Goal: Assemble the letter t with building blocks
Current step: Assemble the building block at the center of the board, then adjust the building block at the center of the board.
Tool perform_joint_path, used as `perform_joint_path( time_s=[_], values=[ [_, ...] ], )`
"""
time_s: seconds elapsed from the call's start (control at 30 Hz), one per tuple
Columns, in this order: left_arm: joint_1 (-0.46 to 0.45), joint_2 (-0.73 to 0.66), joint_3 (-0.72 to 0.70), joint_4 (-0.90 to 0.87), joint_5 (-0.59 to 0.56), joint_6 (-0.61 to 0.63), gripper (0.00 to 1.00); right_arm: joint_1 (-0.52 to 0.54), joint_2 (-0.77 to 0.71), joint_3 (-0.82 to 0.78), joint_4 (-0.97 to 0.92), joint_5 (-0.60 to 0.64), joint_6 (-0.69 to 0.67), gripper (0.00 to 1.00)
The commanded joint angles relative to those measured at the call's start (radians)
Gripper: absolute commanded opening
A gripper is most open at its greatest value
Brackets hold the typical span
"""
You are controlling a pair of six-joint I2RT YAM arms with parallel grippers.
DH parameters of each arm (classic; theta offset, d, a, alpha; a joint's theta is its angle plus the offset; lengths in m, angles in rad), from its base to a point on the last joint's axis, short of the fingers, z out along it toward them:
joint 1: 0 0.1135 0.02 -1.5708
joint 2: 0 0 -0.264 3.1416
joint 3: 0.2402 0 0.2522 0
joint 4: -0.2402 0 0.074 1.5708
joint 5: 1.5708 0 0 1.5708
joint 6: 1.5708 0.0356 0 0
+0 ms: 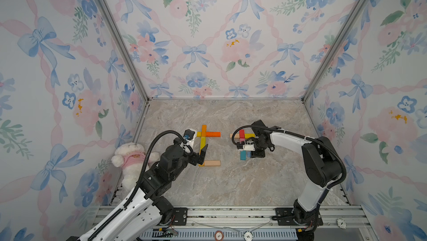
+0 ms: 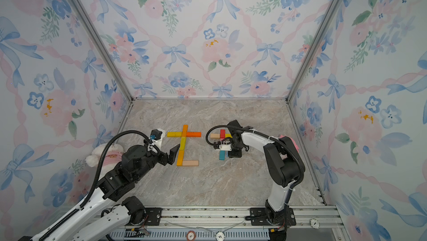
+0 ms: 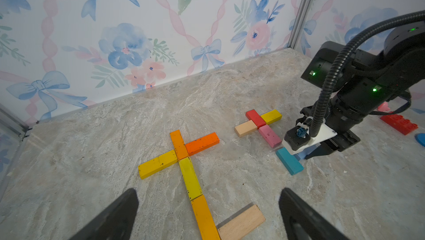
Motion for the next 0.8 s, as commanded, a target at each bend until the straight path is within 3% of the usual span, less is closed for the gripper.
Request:
perform_joint_path(
  time_s=[0.0,0.23,0.4,0.47,0.53,0.57,0.6,0.77],
  values=[
    [0.003,-0.008,-0.005,0.025,-0.007,0.007,0.98,0.006,-0.008,-0.001,0.007,0.002,0.019,0.47],
    [0.003,-0.012,-0.006,0.024,-0.009,0.008,0.98,0.008,-0.192,-0.004,0.053,-0.041,0.118,0.5],
    [0.003,-0.02,-0.005,0.026,-0.011,0.008,0.98,0.025,-0.385,-0.047,0.081,-0.109,0.295,0.49],
    [0.003,-0.021,-0.005,0.027,-0.01,0.008,0.98,0.044,-0.457,-0.079,0.088,-0.166,0.402,0.39],
    [0.003,-0.024,-0.004,0.027,-0.009,0.01,0.98,0.065,-0.516,-0.129,0.118,-0.21,0.504,0.2],
    [0.003,-0.025,-0.003,0.026,-0.01,0.008,0.98,0.078,-0.544,-0.159,0.133,-0.224,0.54,0.05],
    [0.003,-0.027,-0.003,0.026,-0.009,0.008,0.98,0.09,-0.565,-0.187,0.149,-0.228,0.569,0.0],
    [0.002,-0.032,-0.004,0.029,-0.001,0.007,0.98,0.185,-0.594,-0.321,0.203,-0.177,0.599,0.0]
  ],
)
